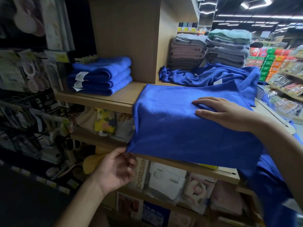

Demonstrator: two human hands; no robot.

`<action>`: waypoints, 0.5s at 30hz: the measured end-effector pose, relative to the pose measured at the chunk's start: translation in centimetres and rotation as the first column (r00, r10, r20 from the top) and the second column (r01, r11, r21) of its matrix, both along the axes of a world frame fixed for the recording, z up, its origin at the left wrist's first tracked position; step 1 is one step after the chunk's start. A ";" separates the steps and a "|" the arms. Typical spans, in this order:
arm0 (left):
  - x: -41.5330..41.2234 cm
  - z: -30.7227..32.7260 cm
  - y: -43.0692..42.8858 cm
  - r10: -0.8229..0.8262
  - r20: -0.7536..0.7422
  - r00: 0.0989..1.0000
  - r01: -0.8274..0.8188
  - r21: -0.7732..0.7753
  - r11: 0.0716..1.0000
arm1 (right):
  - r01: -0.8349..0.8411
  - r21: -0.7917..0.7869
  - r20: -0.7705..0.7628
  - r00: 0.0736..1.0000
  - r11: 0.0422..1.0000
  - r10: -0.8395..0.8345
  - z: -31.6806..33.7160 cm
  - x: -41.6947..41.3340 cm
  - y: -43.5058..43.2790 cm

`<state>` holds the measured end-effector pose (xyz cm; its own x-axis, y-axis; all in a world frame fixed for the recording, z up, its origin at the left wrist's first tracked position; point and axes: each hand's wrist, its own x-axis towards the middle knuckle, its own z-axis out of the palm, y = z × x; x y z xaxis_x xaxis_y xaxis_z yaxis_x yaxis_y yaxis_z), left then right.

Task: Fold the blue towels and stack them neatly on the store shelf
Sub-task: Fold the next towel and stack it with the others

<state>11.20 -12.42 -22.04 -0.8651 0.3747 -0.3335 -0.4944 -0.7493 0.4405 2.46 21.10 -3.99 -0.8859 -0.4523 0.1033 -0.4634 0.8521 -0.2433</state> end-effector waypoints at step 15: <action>0.2 1.2 -1.6 -0.115 0.047 0.992 0.122 -0.226 0.966 | 0.020 0.012 -0.063 0.998 1.000 -0.019 -0.7 -0.3 0.0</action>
